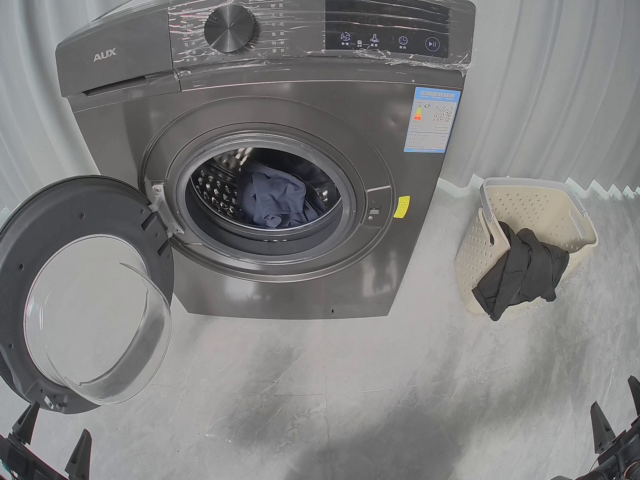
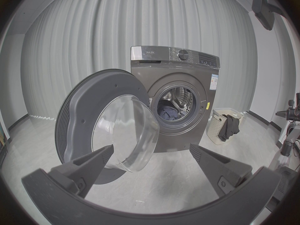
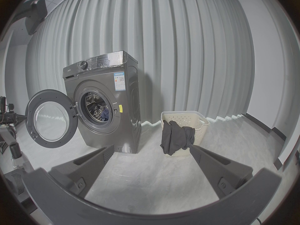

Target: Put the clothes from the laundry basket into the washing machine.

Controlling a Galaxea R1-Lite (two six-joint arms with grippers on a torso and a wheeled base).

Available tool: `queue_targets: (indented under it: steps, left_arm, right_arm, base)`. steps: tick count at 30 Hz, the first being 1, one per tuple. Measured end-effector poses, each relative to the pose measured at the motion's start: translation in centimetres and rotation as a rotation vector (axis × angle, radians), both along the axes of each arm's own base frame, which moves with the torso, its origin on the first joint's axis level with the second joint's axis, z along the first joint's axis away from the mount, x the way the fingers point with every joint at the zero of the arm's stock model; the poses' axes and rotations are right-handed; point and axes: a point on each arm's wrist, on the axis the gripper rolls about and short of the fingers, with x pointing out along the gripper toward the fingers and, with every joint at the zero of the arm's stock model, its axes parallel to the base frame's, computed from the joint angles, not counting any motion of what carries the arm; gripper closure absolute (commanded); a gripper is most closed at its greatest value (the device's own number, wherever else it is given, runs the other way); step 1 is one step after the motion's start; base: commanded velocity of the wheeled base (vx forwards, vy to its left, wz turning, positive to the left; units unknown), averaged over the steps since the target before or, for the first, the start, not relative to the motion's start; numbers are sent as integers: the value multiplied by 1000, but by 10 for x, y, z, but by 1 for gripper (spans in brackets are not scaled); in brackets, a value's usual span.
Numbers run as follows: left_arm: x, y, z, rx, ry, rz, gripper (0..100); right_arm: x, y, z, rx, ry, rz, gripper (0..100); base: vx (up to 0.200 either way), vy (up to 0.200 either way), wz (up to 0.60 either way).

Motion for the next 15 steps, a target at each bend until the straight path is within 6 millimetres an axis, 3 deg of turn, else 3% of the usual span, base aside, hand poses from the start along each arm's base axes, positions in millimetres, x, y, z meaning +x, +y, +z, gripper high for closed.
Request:
queue_targets:
  steps: [15]
  left_arm:
    - [0,0,0,-15,0,2,0]
  right_arm:
    - [0,0,0,0,0,0,0]
  base:
    - [0,-200,0]
